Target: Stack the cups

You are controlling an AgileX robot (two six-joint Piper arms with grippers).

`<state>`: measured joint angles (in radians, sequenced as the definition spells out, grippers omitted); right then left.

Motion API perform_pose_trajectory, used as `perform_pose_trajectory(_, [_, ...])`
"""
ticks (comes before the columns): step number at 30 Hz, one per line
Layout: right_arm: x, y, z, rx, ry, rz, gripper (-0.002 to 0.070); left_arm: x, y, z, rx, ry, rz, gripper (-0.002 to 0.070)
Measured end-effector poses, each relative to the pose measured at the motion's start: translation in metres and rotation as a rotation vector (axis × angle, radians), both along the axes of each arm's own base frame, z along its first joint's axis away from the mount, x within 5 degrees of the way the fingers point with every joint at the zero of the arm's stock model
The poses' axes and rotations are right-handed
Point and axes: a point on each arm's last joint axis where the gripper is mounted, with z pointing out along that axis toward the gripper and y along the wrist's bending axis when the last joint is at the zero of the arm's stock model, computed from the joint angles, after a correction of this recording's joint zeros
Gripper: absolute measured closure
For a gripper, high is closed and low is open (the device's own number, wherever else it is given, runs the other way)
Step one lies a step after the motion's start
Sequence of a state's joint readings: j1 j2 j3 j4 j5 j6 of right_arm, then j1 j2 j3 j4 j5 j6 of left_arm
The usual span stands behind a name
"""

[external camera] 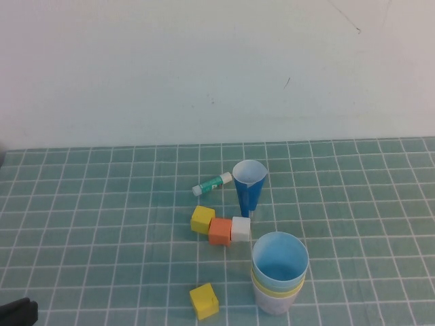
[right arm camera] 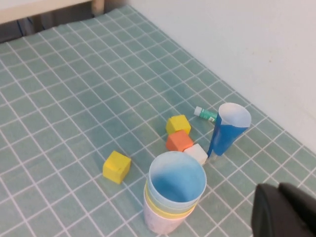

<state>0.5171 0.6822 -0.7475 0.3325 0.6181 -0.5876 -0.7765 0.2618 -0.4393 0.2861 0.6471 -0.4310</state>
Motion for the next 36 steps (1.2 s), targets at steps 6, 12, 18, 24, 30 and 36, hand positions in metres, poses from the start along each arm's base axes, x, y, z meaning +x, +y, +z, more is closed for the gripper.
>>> perform_pose_trajectory(6, [-0.009, -0.003, -0.002, 0.012, 0.007, 0.011, 0.0678, 0.0, 0.0, -0.001, -0.002, 0.004, -0.001, 0.0677])
perform_pose_trajectory(12, [-0.011, -0.003, -0.005, -0.007, 0.042, 0.025, 0.0678, 0.0, 0.0, -0.001, -0.002, 0.004, -0.001, 0.0677])
perform_pose_trajectory(18, [-0.011, -0.003, -0.006, -0.009, 0.046, 0.027, 0.0678, 0.0, 0.0, -0.001, -0.003, 0.005, 0.0, 0.0677])
perform_pose_trajectory(24, [-0.011, -0.004, -0.006, -0.018, 0.041, 0.025, 0.0678, 0.0, 0.0, -0.001, -0.002, 0.006, 0.0, 0.0677])
perform_pose_trajectory(30, [-0.01, -0.014, -0.006, -0.14, -0.06, -0.009, 0.0678, 0.0, 0.0, -0.001, -0.002, 0.006, 0.0, 0.0677])
perform_pose_trajectory(36, [-0.008, -0.015, -0.019, -0.077, -0.124, -0.042, 0.0678, 0.0, 0.0, -0.001, -0.002, 0.006, 0.0, 0.0677])
